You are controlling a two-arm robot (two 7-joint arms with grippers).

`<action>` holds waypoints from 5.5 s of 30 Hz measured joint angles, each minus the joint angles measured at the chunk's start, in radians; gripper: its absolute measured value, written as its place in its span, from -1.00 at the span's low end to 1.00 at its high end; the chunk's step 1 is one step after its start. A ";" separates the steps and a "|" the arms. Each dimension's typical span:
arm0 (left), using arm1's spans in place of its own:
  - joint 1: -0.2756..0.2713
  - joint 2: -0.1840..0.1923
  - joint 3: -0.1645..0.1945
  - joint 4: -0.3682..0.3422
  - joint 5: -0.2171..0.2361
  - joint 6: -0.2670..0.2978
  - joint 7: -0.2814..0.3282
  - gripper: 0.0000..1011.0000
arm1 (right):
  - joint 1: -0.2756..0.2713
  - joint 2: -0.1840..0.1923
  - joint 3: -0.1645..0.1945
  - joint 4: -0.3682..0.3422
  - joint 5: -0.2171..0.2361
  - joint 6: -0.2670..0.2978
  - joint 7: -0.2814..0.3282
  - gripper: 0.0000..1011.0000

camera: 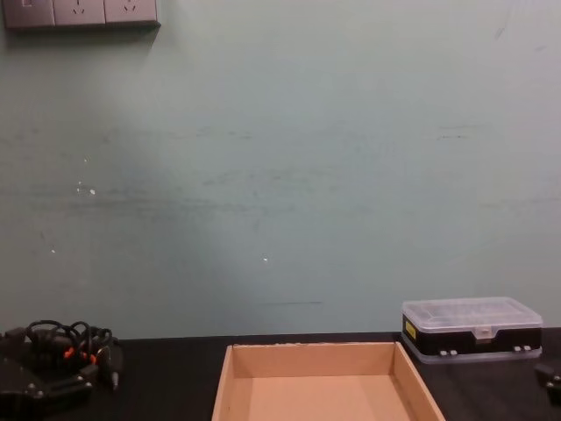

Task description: Use one hand to pick up the angle iron from the table and place it into the box.

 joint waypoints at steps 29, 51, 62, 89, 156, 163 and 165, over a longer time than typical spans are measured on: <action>0.000 0.000 0.000 0.000 0.000 0.000 0.000 1.00 | 0.000 0.000 0.000 0.000 0.000 0.000 0.000 0.98; 0.000 0.000 0.000 0.000 0.000 0.000 0.000 1.00 | -0.376 0.248 0.228 -0.422 0.268 0.165 0.157 0.98; 0.000 0.000 0.000 0.000 0.000 0.000 0.000 1.00 | -0.455 0.305 0.260 -0.512 0.314 0.293 0.219 0.98; 0.000 0.000 0.000 0.000 0.000 0.000 0.000 1.00 | -0.285 0.160 0.140 -0.400 0.166 0.435 0.244 0.98; 0.000 0.000 0.000 0.000 0.000 0.000 0.000 1.00 | -0.039 -0.028 0.098 -0.307 0.077 0.494 0.320 -0.03; 0.000 0.000 0.000 0.000 0.000 0.000 0.000 1.00 | 0.127 -0.126 0.041 -0.141 0.042 0.495 0.368 -0.03; 0.000 0.000 0.000 0.000 0.000 0.000 0.000 1.00 | 0.174 -0.156 0.020 -0.089 0.023 0.496 0.377 -0.03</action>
